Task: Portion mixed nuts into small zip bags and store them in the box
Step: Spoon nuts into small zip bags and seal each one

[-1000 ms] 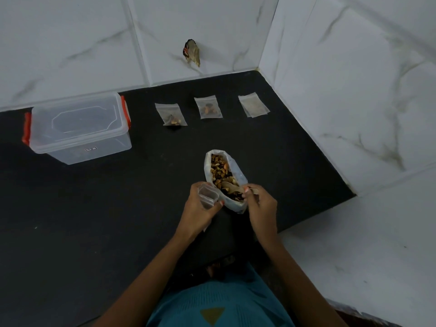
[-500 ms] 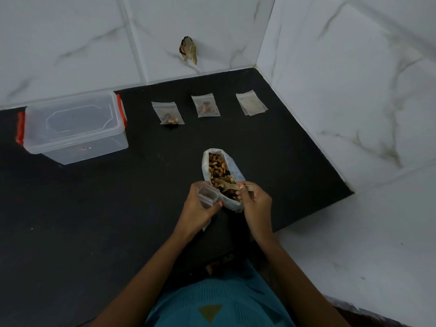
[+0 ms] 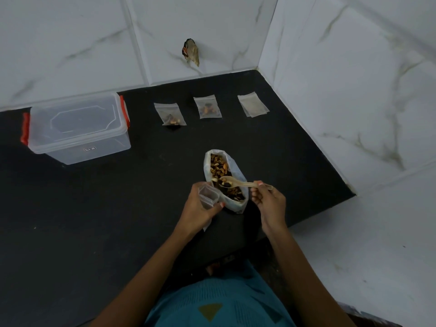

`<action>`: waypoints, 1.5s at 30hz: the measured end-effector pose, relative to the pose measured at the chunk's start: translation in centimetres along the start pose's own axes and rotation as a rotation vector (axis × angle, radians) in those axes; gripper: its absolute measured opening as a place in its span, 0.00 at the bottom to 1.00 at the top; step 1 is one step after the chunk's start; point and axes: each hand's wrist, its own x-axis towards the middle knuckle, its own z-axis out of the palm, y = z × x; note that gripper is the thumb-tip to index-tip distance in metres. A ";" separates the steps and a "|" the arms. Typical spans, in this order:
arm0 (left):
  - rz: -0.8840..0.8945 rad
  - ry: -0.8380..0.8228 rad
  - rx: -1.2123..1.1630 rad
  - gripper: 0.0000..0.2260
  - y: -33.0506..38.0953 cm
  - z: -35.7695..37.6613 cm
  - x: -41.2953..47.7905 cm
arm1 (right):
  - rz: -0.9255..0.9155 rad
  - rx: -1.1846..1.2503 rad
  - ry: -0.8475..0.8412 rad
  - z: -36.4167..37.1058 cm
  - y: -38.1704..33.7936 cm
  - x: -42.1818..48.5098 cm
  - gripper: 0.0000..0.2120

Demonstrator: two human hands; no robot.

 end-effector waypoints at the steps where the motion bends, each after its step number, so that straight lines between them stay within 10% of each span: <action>1: -0.001 0.002 0.006 0.23 0.0 0.0 0.0 | -0.002 -0.010 0.000 -0.1 0.0 0.0 0.07; 18: 0.140 0.084 -0.028 0.28 2.3 0.0 0.7 | -0.312 -0.121 -0.177 0.4 -5.2 -4.5 0.08; 31: 0.233 0.114 -0.069 0.27 4.0 0.2 0.8 | -1.128 -0.716 -0.393 1.8 -3.3 -5.5 0.11; 45: 0.273 0.096 -0.062 0.28 3.9 0.1 0.6 | -1.271 -0.694 -0.431 1.2 -3.3 -5.2 0.09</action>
